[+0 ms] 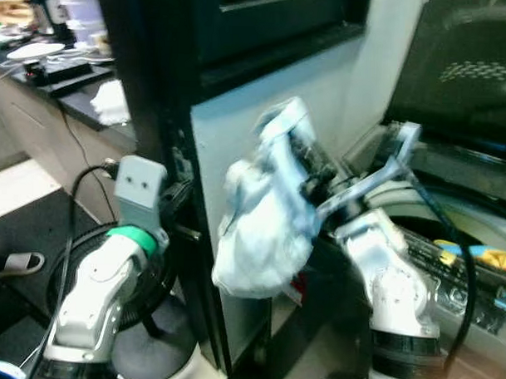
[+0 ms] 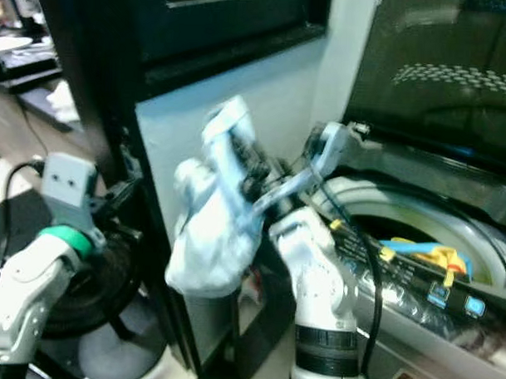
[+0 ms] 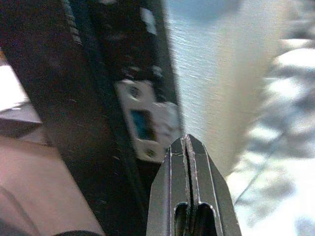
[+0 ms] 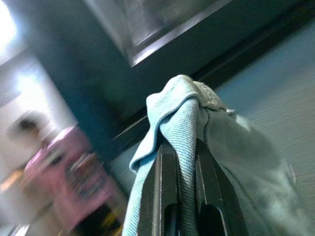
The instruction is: Clothes washing
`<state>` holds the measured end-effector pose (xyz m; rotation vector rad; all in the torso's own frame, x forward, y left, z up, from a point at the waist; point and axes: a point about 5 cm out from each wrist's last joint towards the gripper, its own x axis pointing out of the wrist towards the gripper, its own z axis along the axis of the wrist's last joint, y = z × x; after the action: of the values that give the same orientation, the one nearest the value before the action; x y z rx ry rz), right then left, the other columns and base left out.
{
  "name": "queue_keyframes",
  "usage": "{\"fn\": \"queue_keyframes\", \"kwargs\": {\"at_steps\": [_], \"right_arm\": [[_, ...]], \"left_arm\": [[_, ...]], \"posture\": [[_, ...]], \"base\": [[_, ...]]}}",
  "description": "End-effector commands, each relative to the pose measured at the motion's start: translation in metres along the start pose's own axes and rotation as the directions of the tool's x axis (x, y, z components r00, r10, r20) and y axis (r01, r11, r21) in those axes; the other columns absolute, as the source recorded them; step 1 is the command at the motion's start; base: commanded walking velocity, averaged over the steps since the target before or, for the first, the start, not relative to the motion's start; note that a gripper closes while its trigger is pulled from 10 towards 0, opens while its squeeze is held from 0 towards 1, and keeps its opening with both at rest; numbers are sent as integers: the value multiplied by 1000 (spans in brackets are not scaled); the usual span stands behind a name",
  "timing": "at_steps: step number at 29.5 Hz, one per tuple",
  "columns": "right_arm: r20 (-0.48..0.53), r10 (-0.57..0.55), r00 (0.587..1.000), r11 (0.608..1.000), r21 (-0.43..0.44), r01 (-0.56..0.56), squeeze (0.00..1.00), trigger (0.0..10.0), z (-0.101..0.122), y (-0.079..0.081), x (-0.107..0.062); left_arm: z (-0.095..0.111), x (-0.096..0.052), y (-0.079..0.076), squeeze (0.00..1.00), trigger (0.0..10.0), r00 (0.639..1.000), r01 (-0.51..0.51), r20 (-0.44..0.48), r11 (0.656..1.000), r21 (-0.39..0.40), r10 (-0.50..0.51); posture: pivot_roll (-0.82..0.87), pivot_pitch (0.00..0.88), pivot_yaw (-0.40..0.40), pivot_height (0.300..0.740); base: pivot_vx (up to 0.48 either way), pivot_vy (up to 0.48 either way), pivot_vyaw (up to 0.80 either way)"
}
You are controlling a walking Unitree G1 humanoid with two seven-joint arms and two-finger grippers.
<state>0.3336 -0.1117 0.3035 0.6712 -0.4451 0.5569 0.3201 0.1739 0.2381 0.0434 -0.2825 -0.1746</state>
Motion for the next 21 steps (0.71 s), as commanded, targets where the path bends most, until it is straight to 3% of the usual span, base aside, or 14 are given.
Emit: {"fn": "queue_keyframes", "kwargs": {"at_steps": [1,2,3,5,6,12,21], "right_arm": [[78,-82,994,996,-30,85,0,10000,13,-5,3],[125,-91,988,984,-143,108,0,10000,26,0,9],[125,-91,988,984,-143,108,0,10000,26,0,9],[212,-70,975,950,-283,130,0,10000,48,13,16],[230,-60,971,942,-308,131,0,10000,53,17,17],[204,-41,978,917,-382,118,0,10000,52,20,20],[104,-58,993,871,-481,102,0,10000,29,17,22]], "left_arm": [[0,3,9,0,10000,998,-61,-10,998,6,61],[1,5,17,0,10000,994,-110,-12,993,30,111],[1,5,17,0,10000,994,-110,-12,993,30,111],[9,7,28,0,10000,986,-167,0,985,42,167],[12,7,30,0,10000,984,-177,7,983,38,177],[19,9,32,0,10000,983,-183,26,982,36,182],[26,8,29,0,10000,982,-184,40,981,54,182]], "posture": [[14,0,151,740],[16,0,151,740],[16,0,151,740],[16,0,155,740],[16,0,155,740],[22,3,153,740],[29,11,141,740]], "base": [[0,0,-800],[0,0,-800],[0,0,-800],[0,0,-800],[0,0,-800],[0,0,-800],[0,0,-800]]}}
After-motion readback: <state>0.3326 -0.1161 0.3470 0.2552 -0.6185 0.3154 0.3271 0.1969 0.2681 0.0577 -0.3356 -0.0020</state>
